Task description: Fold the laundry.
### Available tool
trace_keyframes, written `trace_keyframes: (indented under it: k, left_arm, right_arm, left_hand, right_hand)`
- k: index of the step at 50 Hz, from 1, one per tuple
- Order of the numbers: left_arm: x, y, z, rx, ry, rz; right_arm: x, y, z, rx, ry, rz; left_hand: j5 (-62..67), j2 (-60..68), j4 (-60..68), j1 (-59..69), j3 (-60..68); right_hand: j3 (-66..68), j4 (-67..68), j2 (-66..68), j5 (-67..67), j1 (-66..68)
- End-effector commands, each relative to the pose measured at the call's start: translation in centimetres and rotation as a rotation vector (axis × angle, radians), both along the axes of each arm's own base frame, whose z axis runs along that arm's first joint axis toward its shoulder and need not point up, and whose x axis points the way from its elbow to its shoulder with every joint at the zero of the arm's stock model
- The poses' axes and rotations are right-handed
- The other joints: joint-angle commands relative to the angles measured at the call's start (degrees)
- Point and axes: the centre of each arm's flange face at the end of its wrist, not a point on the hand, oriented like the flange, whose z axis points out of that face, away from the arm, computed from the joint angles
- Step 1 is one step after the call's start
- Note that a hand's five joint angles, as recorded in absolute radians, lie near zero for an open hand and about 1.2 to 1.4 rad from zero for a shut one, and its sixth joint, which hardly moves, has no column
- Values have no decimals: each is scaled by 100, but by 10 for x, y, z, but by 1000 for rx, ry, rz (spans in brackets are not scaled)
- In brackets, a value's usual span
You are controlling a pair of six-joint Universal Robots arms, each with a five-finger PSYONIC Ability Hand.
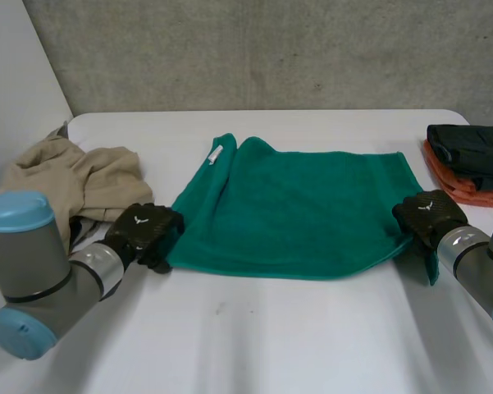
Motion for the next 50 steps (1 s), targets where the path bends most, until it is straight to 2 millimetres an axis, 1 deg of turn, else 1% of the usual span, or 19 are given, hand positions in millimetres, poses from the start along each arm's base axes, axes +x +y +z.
trace_keyframes:
  k: [1,3,6,7,8,13,14,15,19,25,28,34,38,41,42,44,46,49,50]
  left_arm:
    - [-11,-7,-8,-1,3,-19]
    - [-14,-8,-8,-6,2,-24]
    - [-17,-12,-8,-19,6,-27]
    - [-18,-16,-7,-28,8,-27]
    - [-18,-18,-6,-33,9,-26]
    - [-14,-25,7,-82,-6,53]
    - [-12,-26,13,-99,-10,75]
    - [-8,-26,38,-162,-2,115]
    - [1,-13,90,-289,18,169]
    - [13,34,141,-408,-53,141]
    - [20,54,145,-412,-179,106]
    - [23,66,123,-365,-412,19]
    - [18,55,96,-306,-483,-24]
    - [8,34,79,-290,-488,-39]
    - [3,17,72,-303,-486,-31]
    - [-3,1,70,-329,-479,-22]
    - [-18,-25,81,-419,-441,-10]
    - [-38,-49,108,-561,-379,9]
    - [-51,-65,137,-685,-315,36]
  right_arm:
    - [-1,1,-2,7,0,0]
    - [-1,1,-2,7,0,0]
    - [-1,1,-2,8,1,-2]
    - [-1,1,-1,7,1,-2]
    - [-1,2,-2,8,1,-2]
    - [-2,1,12,-32,1,-10]
    - [-2,1,18,-49,3,-8]
    - [-2,3,34,-91,7,-4]
    - [-4,16,69,-111,39,8]
    - [-13,56,125,-78,184,58]
    - [-20,70,137,-38,257,77]
    - [-24,75,139,3,324,106]
    - [-23,59,116,89,326,115]
    - [-20,38,96,141,324,118]
    - [-20,26,91,139,322,105]
    - [-19,9,92,98,314,76]
    - [-19,-26,109,-37,275,-7]
    - [-16,-54,137,-199,204,-86]
    - [-11,-68,161,-326,132,-124]
  left_hand:
    - [605,607,643,627,596]
    - [822,824,861,845,813]
    - [2231,2233,2269,2253,2222]
    - [3919,3921,3957,3941,3910]
    - [4733,4735,4771,4755,4724]
    - [4741,4743,4779,4764,4732]
    - [4741,4743,4779,4764,4732]
    - [4741,4743,4779,4764,4732]
    - [4741,4743,4779,4764,4732]
    - [4741,4743,4779,4764,4732]
    - [4741,4743,4779,4764,4732]
    - [4741,4743,4779,4764,4732]
    - [4741,4743,4779,4764,4732]
    - [4741,4743,4779,4764,4732]
    - [4741,4743,4779,4764,4732]
    - [4741,4743,4779,4764,4732]
    - [4741,4743,4779,4764,4732]
    - [4741,4743,4779,4764,4732]
    - [4741,4743,4779,4764,4732]
  right_hand:
    - [1179,1140,1228,1136,1495]
    - [1179,1140,1228,1136,1495]
    - [1179,1140,1228,1136,1495]
    - [1179,1140,1228,1136,1495]
    - [1179,1140,1228,1136,1495]
    - [1179,1140,1228,1136,1495]
    - [1179,1140,1228,1136,1495]
    - [1179,1140,1228,1136,1495]
    - [1179,1140,1228,1136,1495]
    - [1179,1140,1228,1136,1495]
    - [1179,1140,1228,1136,1495]
    - [1179,1140,1228,1136,1495]
    - [1179,1140,1228,1136,1495]
    - [1179,1140,1228,1136,1495]
    - [1179,1140,1228,1136,1495]
    - [1179,1140,1228,1136,1495]
    - [1179,1140,1228,1136,1495]
    - [1179,1140,1228,1136,1495]
    - [1179,1140,1228,1136,1495]
